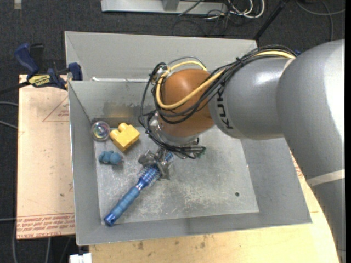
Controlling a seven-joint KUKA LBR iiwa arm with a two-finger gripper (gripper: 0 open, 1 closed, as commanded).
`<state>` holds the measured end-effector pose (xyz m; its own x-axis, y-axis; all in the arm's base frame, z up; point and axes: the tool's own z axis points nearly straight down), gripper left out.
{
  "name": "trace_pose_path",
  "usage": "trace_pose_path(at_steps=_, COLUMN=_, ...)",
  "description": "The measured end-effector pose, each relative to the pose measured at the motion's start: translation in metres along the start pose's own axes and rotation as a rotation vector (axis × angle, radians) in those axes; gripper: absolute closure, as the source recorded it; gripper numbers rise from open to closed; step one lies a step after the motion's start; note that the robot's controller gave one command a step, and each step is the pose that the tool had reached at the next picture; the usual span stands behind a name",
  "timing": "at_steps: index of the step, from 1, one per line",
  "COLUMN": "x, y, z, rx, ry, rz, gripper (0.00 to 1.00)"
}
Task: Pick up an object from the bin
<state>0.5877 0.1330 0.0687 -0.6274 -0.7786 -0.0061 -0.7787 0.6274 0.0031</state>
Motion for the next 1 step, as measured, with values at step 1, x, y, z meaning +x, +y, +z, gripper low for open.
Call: trace_pose_path(at_steps=1, x=-0.0014, y=-0.0001, z=-0.0344, rx=0.005, ry=0.001, rz=0.002, gripper=1.00)
